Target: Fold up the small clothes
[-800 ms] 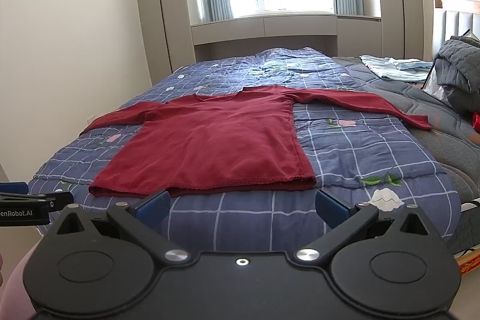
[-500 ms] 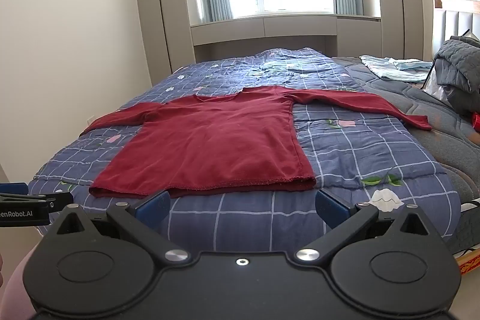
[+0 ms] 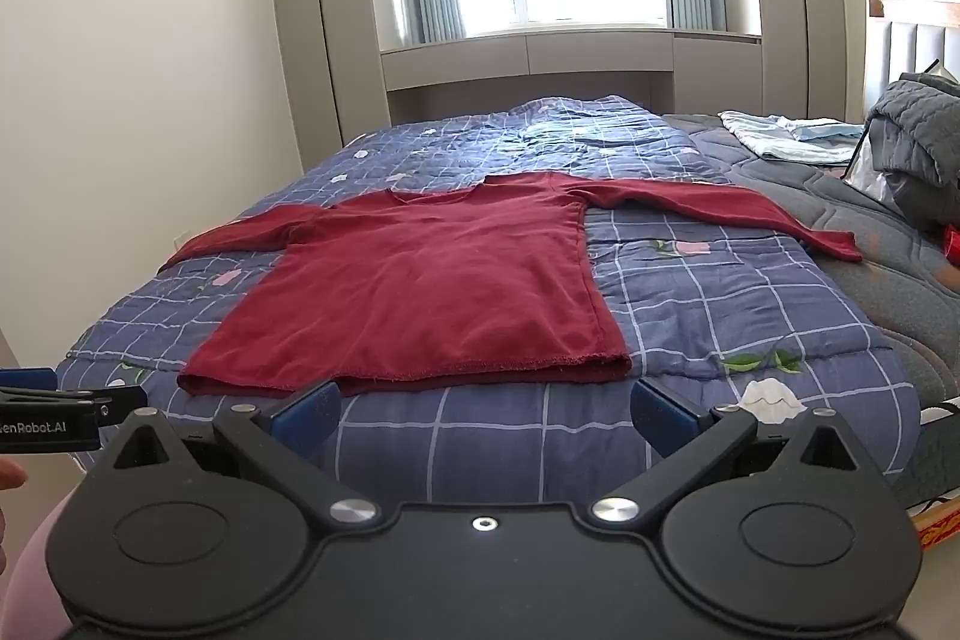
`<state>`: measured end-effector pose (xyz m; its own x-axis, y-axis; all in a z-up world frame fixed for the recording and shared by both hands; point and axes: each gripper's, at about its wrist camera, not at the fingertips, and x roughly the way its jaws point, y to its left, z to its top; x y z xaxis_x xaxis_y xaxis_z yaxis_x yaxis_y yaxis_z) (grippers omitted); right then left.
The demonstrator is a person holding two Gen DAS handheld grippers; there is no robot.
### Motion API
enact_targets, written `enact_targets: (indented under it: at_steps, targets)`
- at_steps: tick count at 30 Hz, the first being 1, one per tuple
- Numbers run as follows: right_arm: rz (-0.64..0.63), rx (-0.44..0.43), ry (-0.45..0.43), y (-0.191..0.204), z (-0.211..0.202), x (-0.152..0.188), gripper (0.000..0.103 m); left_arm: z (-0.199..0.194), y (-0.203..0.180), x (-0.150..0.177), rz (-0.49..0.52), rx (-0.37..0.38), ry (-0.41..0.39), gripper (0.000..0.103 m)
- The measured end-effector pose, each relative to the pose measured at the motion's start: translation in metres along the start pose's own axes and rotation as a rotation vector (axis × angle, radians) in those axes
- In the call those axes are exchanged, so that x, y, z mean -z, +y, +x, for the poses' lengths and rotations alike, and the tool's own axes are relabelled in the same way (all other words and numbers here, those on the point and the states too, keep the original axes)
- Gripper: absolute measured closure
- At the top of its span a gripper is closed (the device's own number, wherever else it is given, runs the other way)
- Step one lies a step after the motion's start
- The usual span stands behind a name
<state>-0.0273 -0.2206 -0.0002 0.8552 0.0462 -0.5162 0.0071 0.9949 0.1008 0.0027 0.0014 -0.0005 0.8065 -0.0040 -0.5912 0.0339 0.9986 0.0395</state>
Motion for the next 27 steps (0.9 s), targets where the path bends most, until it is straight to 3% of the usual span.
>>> enact_targets:
  at_steps: [27]
  targets:
    - [0.000,0.001,-0.002,0.0001,-0.0015,0.0001,0.000,-0.0014,-0.0008,0.0012,-0.001,0.000,-0.003,0.000]
